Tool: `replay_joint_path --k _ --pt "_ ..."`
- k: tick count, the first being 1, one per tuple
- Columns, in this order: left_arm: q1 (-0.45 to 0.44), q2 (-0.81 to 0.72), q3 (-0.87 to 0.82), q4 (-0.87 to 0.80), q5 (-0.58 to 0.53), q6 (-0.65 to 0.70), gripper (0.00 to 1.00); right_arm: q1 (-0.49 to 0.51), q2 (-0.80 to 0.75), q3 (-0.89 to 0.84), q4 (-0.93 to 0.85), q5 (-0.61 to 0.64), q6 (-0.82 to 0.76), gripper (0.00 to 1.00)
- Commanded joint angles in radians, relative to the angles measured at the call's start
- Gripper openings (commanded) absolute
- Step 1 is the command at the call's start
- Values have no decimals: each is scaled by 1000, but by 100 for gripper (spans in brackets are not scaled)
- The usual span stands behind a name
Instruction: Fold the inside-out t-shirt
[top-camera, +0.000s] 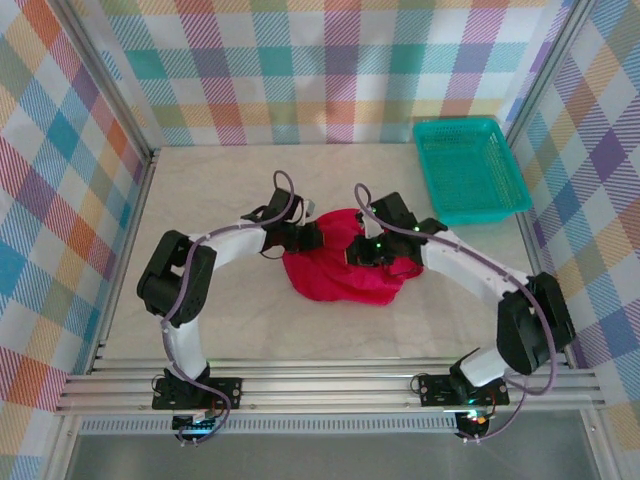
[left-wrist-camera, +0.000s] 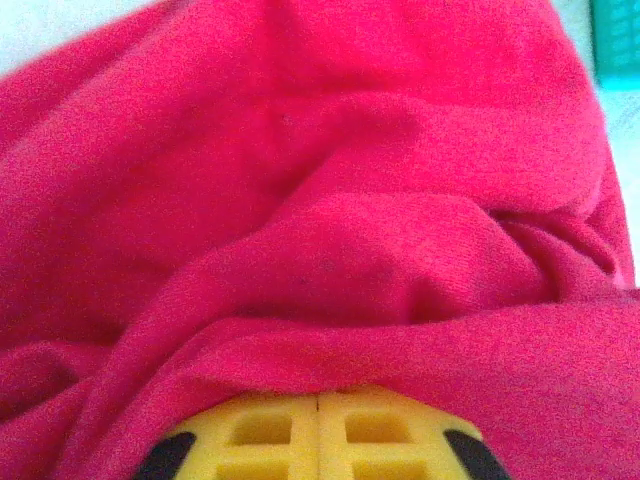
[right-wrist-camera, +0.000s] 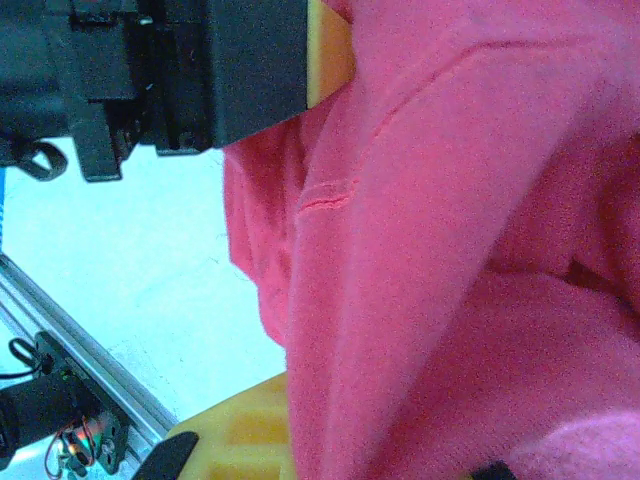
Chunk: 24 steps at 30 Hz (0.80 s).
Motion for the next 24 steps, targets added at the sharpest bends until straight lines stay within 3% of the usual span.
replay_joint_path --k 1,8,14,16,18,24 --pt "-2 -68 42 -48 -5 8 0 -34 -4 -29 63 -20 -33 0" --pt "26 -300 145 -239 -54 34 0 -167 52 -49 48 43 -19 0" --pt "52 -427 135 -244 -52 31 2 -256 84 4 -33 -7 -51 0" --pt "38 -420 105 -185 18 38 23 -256 76 8 -18 -79 -54 0" --pt "2 -403 72 -124 36 73 38 -255 64 -9 24 -152 -45 0" --pt "-81 -275 48 -68 132 96 46 -259 28 -102 221 -298 61 0"
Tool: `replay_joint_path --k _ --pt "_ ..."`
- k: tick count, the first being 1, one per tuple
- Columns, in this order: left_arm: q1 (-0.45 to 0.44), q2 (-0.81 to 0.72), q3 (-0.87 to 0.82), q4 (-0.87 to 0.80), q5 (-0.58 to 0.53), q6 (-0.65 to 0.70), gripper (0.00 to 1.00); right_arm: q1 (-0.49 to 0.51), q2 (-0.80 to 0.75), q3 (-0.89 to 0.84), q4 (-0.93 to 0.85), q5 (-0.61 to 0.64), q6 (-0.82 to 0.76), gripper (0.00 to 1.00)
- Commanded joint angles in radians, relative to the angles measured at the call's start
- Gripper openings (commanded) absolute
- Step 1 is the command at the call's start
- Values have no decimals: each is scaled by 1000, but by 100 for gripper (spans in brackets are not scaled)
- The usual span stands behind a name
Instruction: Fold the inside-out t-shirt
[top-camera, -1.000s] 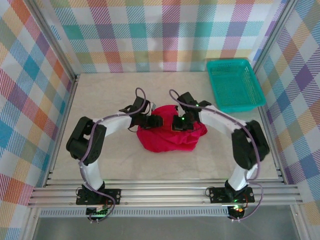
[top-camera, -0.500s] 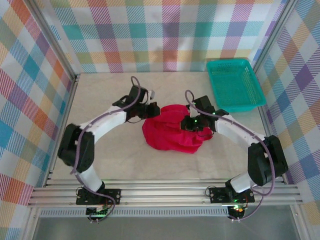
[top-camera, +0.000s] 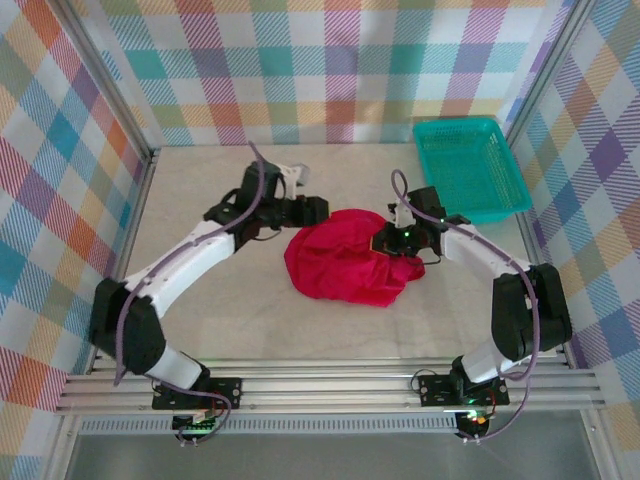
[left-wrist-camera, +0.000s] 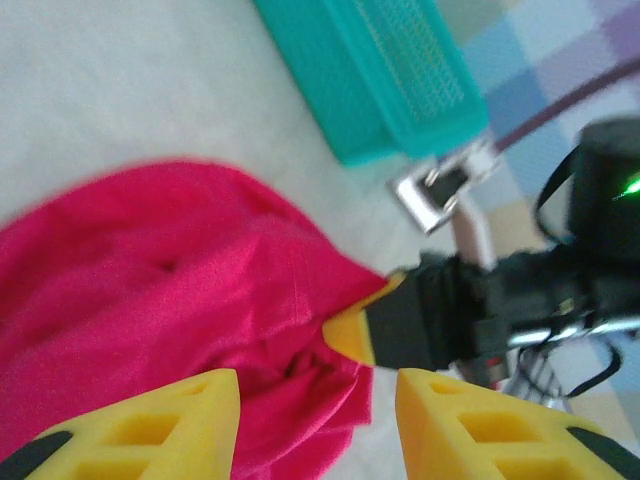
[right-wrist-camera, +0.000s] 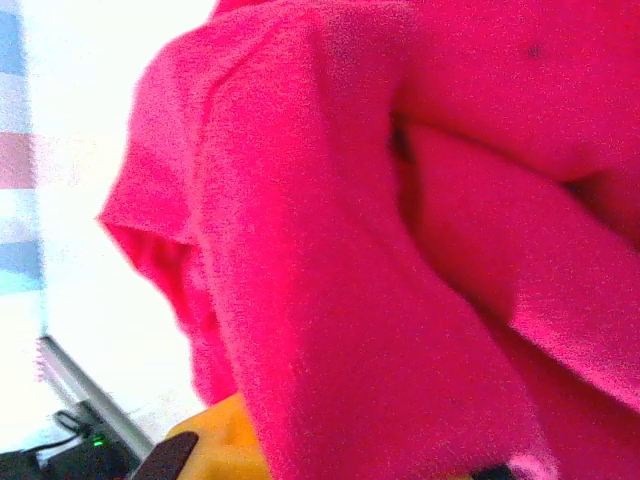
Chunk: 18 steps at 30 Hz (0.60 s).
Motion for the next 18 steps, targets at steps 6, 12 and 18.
replay_joint_path --k 6,12,18 --pt "-61 146 -36 14 62 60 43 -3 -11 -30 156 -144 101 0" --pt "-76 236 -13 24 -21 32 43 -4 -9 -4 130 -132 96 0" --pt "-94 328 52 -1 -100 40 46 -4 -9 -1 122 -132 92 0"
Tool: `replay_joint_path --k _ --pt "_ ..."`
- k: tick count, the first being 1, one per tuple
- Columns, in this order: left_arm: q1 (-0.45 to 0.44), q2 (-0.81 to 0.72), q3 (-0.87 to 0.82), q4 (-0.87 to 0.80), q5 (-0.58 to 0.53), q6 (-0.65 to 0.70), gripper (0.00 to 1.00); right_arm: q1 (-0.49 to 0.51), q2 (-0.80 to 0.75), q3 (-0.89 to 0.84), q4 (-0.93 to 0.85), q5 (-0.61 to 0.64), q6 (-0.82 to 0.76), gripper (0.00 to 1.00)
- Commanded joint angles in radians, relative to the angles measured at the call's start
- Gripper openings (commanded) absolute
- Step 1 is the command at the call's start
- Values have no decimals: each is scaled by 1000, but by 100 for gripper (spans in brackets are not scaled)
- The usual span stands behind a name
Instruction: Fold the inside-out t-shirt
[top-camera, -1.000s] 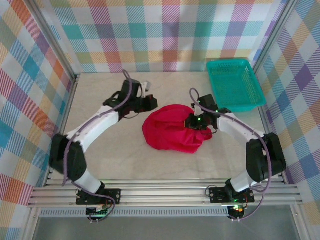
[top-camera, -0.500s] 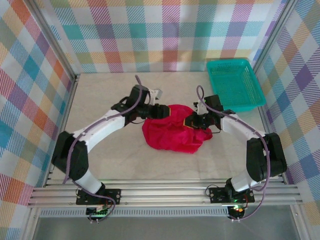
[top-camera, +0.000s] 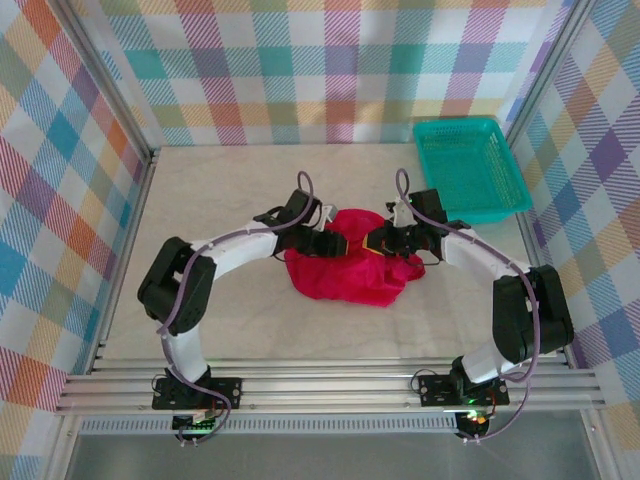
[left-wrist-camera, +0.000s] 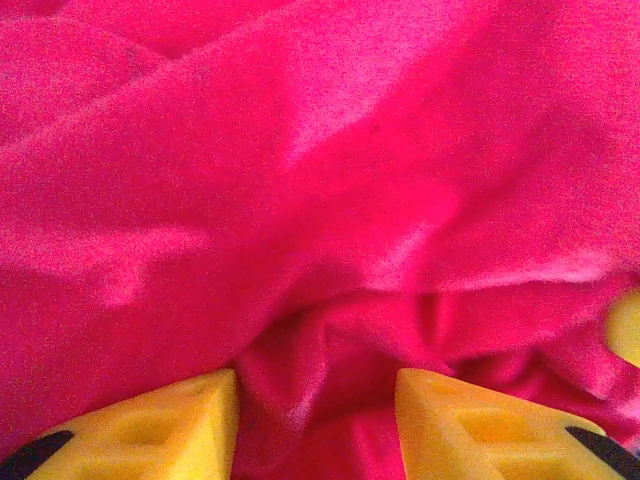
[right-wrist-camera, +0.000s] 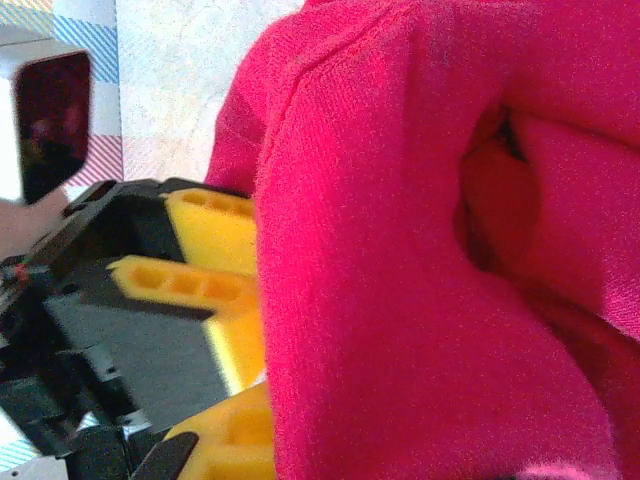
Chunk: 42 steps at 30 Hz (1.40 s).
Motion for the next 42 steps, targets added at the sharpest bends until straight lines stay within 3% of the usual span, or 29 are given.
replay_joint_path --k 1,6,7,10,17,22,26,29,31,32,34,38,39,42 --pt "-18 38 59 -6 -73 10 47 -3 -4 33 15 -25 3 0" --pt "-24 74 75 16 -120 3 46 -5 -8 31 15 -36 2 0" --pt "-25 79 78 21 -125 -1 42 -5 -8 31 15 -36 2 0" --pt "-25 79 93 9 -114 0 0 -4 -3 27 6 -25 -13 0" --pt "-11 -112 207 -211 -158 40 0 -11 32 32 -104 136 -86 0" --pt "66 -313 243 -218 -62 5 0 -32 118 116 -245 261 -100 0" --pt "105 -380 239 -214 -10 -15 0 -32 121 162 -272 209 -93 1" --pt "116 -389 188 -177 50 -42 0 -31 85 196 -309 163 -87 10" --pt "127 -384 137 -122 80 -86 0 -30 34 210 -347 169 -89 33" --pt "132 -381 114 -97 89 -106 0 -28 7 215 -361 176 -90 39" --pt "138 -367 90 -63 100 -128 0 -10 -45 215 -372 179 -93 44" --pt "139 -340 83 -93 104 -97 1 39 -75 231 -411 203 -114 44" --pt "137 -336 78 -129 79 -75 6 51 -73 231 -410 208 -116 44" --pt "135 -318 32 -169 42 -48 34 71 -38 242 -408 223 -108 45"
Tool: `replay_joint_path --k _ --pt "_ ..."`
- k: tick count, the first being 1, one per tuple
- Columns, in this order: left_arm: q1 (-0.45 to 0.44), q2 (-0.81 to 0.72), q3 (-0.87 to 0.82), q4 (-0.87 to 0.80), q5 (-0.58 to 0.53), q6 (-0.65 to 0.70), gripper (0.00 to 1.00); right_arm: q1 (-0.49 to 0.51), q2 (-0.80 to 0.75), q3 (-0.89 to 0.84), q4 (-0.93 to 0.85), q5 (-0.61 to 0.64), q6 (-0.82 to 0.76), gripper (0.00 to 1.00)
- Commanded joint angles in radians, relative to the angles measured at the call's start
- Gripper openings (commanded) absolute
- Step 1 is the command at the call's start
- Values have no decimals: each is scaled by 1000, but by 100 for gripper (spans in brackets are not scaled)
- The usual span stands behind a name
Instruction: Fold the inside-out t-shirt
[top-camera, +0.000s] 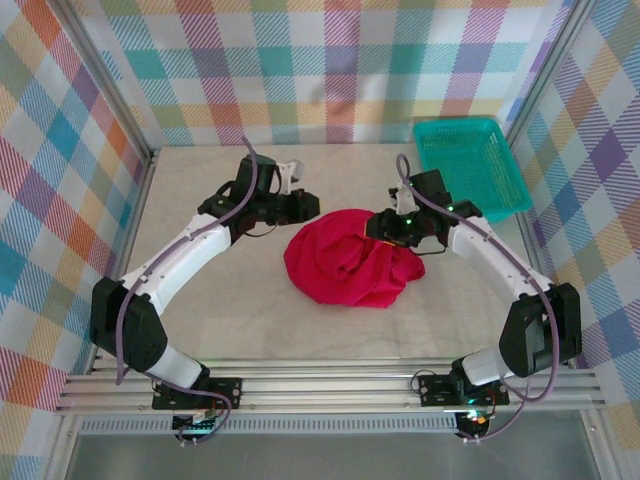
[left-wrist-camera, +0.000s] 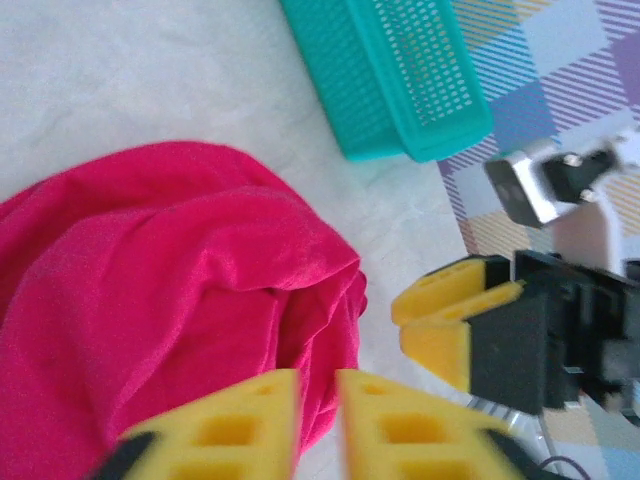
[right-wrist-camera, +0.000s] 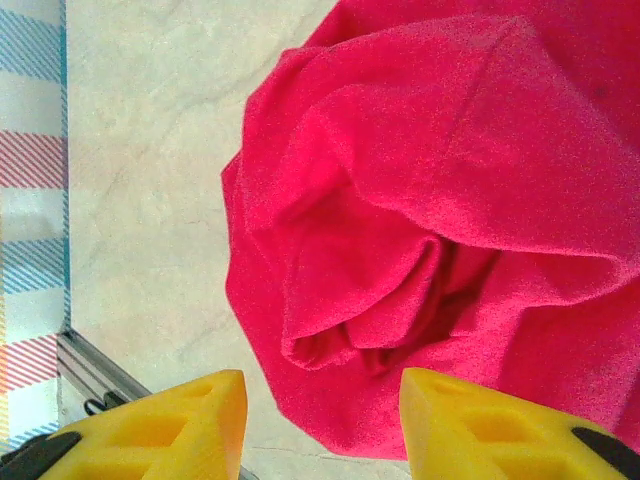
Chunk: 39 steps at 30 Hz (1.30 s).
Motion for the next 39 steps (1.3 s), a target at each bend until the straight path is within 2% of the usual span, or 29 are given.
replay_joint_path --k 1,4,6,10,13,20,22,23,26,28,31,33,35,38,39 --pt "-4 17 -49 -45 -20 21 40 17 50 19 -49 45 -11 45" --pt "-75 47 -86 3 -48 6 45 3 115 60 -82 173 1 47" --pt "-128 76 -96 32 -75 8 48 -20 159 81 -71 187 -8 52" --pt "-184 164 -77 52 -113 22 60 -68 237 159 -124 176 -17 53" --pt "-206 224 -41 51 -126 37 67 -93 228 167 -131 171 -14 53" --pt "-241 403 110 -58 -208 99 70 -109 214 156 -120 106 -12 53" --pt "-241 434 133 -74 -237 107 65 -106 215 145 -107 58 -15 53" --pt "-239 445 143 -80 -244 111 56 -99 219 141 -105 40 -17 54" --pt "-237 452 180 -105 -239 121 19 -72 245 131 -100 40 -25 54" --pt "-233 432 209 -140 -253 134 0 -67 280 133 -84 36 -24 54" --pt "-211 365 254 -202 -274 142 0 -66 354 178 -64 26 -25 54" --pt "-180 304 279 -229 -261 140 0 -66 407 236 -68 12 -29 49" --pt "-134 233 301 -246 -234 134 0 -66 455 308 -80 5 -31 34" --pt "-60 137 330 -258 -173 134 0 -67 496 413 -119 7 -37 1" --pt "-33 109 333 -258 -149 133 0 -71 496 442 -137 13 -39 0"
